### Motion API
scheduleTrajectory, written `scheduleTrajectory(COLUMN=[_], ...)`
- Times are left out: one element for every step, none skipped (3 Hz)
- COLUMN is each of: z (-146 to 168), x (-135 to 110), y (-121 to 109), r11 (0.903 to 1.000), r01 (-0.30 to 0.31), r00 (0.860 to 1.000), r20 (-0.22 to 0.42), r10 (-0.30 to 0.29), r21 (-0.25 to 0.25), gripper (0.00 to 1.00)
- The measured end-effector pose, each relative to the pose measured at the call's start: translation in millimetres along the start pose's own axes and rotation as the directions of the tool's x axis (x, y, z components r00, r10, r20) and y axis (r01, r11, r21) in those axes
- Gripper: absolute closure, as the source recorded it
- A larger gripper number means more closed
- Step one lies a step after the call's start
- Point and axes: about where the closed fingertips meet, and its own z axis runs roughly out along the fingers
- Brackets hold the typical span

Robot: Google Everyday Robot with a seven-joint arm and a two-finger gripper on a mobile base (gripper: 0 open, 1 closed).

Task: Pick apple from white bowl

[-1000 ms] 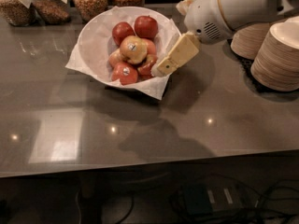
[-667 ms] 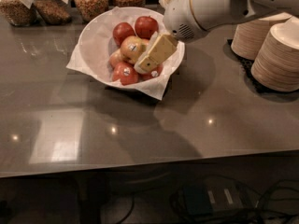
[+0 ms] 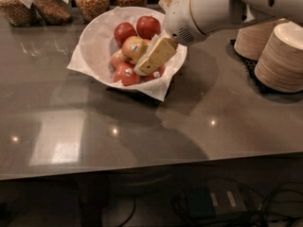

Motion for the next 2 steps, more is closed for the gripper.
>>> scheduleTrajectory(z=[20,38], x=[-1,1], y=[-1,-3], r11=[0.9999,0.9998], r01=[0.011,0.017], r00=[1.0,0.999], r20=[0.027,0.032], r10=[-0.011,-0.017], r21=[-0.01,-0.01], gripper=[0.17,0.38])
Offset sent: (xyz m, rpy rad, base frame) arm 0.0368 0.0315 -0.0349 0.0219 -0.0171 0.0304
